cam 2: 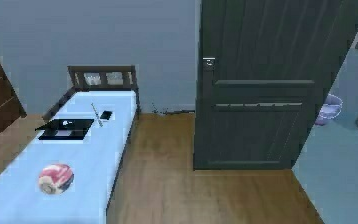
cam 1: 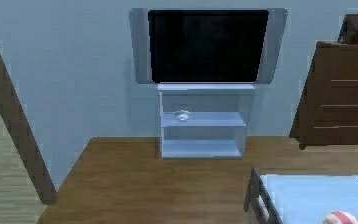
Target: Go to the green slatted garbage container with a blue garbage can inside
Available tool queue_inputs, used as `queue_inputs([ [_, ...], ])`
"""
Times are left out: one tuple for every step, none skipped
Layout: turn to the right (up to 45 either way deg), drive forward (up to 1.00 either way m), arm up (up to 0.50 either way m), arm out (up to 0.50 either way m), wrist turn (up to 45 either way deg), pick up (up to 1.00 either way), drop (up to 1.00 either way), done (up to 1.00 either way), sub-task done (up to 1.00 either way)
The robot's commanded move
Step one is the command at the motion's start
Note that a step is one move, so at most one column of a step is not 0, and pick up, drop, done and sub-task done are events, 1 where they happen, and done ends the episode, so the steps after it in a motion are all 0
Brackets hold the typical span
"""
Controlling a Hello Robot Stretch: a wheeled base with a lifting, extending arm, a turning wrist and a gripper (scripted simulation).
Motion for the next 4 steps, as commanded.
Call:
queue_inputs([
  [-45.0, 0.0, 0.0, 0.0, 0.0, 0.0, 0.0, 0.0, 0.0],
  [-6.0, 0.0, 0.0, 0.0, 0.0, 0.0, 0.0, 0.0, 0.0],
  [0.0, 0.95, 0.0, 0.0, 0.0, 0.0, 0.0, 0.0, 0.0],
  [-12.0, 0.0, 0.0, 0.0, 0.0, 0.0, 0.0, 0.0, 0.0],
])
